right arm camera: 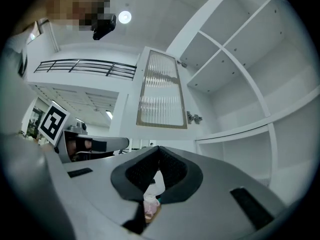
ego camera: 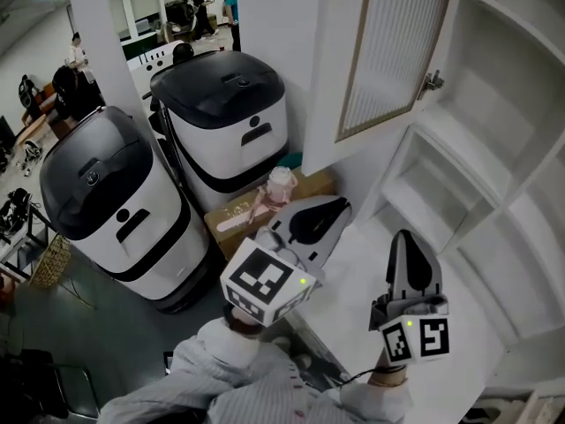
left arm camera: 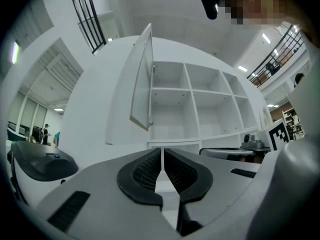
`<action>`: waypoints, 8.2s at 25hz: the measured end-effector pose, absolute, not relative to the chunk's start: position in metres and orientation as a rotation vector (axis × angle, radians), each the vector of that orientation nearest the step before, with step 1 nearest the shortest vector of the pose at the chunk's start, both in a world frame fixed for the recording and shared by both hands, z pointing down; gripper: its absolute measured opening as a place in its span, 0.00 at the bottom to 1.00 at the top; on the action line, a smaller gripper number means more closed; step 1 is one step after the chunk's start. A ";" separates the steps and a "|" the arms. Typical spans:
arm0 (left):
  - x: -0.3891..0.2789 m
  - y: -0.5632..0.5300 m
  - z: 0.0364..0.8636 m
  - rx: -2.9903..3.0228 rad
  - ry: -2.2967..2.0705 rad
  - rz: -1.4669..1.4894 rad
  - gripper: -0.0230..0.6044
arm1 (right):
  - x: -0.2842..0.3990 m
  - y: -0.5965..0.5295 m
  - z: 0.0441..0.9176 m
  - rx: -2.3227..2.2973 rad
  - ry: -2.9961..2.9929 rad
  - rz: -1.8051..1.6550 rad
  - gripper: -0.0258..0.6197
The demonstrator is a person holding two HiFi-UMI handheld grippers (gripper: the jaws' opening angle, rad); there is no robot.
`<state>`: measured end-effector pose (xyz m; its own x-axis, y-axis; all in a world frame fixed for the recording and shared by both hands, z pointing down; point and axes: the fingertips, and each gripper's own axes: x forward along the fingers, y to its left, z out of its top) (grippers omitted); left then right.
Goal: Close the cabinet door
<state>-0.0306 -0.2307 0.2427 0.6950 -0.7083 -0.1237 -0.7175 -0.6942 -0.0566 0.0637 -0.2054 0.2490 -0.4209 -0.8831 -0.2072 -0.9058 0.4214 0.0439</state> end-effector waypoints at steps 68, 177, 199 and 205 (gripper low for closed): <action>-0.006 -0.262 0.213 -2.617 1.271 0.455 0.17 | 0.122 -0.185 0.285 -1.875 2.388 0.177 0.06; 0.281 -0.281 0.219 -2.701 1.100 0.254 0.51 | 0.367 -0.178 0.317 -1.891 2.423 0.055 0.06; 0.264 -0.129 0.333 -3.058 0.994 0.138 0.12 | 0.318 -0.092 0.335 -1.715 2.558 0.002 0.06; 0.270 -0.109 0.350 -3.069 0.987 0.154 0.06 | 0.312 -0.087 0.343 -1.674 2.619 -0.006 0.06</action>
<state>0.2704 -0.1086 0.3502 0.8088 -0.5846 -0.0642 -0.5764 -0.8096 0.1109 0.3119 -0.0867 0.3430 -0.4197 -0.9073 -0.0263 -0.9071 0.4203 -0.0212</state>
